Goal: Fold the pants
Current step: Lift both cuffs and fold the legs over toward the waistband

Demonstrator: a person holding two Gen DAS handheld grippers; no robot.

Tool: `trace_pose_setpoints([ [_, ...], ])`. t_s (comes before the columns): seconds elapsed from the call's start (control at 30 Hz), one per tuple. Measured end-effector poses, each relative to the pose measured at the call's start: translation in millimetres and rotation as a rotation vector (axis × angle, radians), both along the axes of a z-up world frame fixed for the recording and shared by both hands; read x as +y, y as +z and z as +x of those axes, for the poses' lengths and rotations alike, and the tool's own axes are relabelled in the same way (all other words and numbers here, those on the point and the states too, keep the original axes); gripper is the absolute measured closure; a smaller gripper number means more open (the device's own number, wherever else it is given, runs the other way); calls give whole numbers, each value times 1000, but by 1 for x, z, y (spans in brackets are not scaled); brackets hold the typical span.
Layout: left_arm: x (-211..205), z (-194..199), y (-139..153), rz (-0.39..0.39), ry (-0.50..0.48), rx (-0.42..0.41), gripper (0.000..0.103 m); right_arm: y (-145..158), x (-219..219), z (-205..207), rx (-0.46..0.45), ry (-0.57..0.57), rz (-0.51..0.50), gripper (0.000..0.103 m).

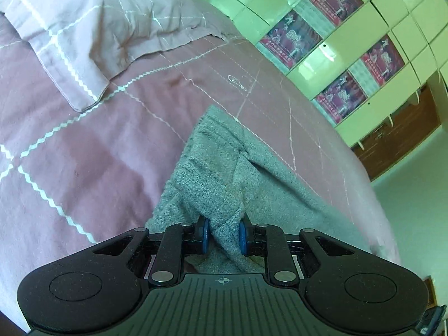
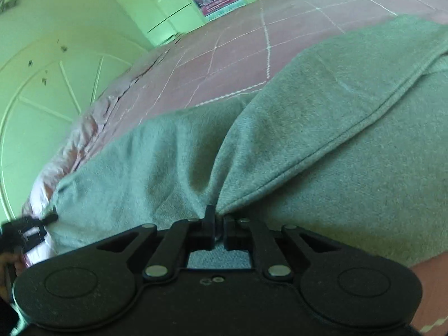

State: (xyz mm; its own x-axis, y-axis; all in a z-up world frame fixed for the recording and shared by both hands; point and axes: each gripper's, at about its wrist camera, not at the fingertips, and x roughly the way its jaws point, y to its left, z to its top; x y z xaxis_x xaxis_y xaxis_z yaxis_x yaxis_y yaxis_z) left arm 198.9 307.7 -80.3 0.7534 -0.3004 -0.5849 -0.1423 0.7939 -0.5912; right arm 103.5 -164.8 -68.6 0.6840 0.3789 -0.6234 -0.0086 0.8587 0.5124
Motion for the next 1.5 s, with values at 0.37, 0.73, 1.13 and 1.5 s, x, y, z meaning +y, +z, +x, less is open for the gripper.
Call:
trace_pose_setpoints([
  [0.37,6,1,-5,-21,-9,5,82,-13,-46,14,39,-207,237,94],
  [0.73,2,-13,-5,38,-144,-41,83,3,-59,-24,-9,-132,82,103],
  [1.13,1,-7,13,83,-131,-59,83,-1,-67,-19,-30,-173,118,100],
  [1.5,-4,-21,19,158,-57,-74,58,-9,-75,-31,3,-168,126,97],
])
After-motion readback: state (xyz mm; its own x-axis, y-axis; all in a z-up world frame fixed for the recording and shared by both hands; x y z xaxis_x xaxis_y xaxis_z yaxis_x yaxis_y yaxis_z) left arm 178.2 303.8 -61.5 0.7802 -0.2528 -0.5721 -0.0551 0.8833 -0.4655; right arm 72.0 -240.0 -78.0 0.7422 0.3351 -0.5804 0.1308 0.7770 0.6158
